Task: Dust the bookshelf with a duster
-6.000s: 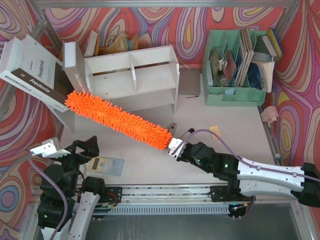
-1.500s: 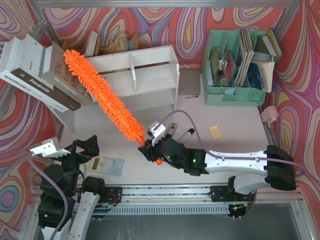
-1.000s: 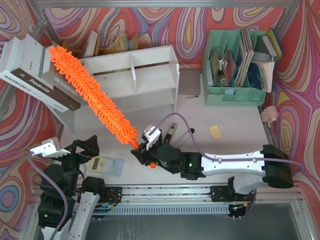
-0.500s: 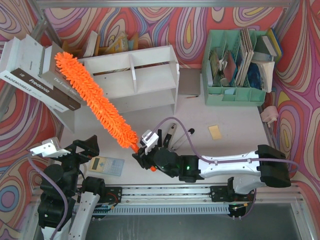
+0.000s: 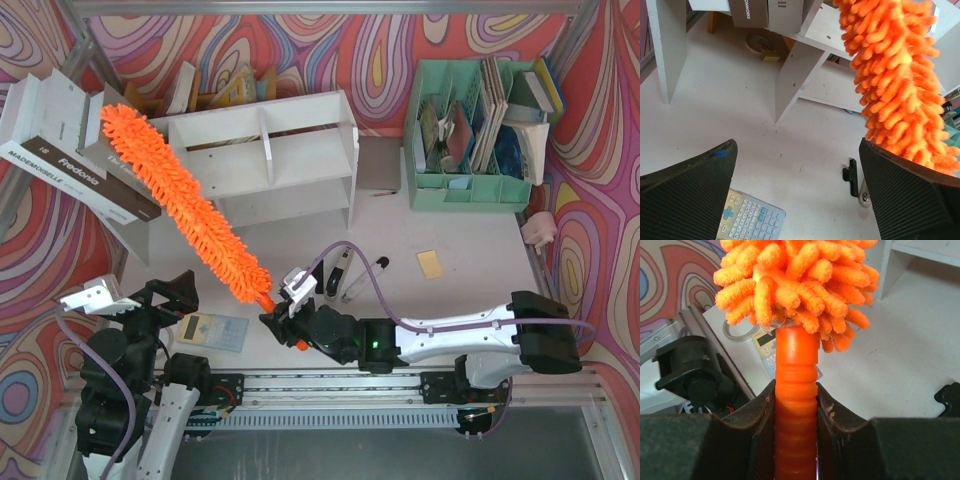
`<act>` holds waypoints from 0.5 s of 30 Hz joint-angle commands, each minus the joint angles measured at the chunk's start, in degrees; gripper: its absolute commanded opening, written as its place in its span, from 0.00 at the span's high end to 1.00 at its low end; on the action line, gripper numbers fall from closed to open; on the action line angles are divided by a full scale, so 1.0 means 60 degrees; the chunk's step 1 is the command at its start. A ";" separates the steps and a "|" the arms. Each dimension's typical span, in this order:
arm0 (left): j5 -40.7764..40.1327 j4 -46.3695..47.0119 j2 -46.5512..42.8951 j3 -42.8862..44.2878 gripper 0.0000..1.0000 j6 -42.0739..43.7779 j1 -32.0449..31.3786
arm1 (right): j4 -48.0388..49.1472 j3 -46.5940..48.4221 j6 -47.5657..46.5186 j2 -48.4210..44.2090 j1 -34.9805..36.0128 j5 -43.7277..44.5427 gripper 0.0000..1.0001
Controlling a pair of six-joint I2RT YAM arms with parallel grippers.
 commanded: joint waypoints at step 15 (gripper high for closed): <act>0.0373 0.0317 -0.0088 -0.0133 0.01 -0.0032 0.0299 | 0.0100 0.0328 0.0361 0.0073 -0.0266 0.0599 1.00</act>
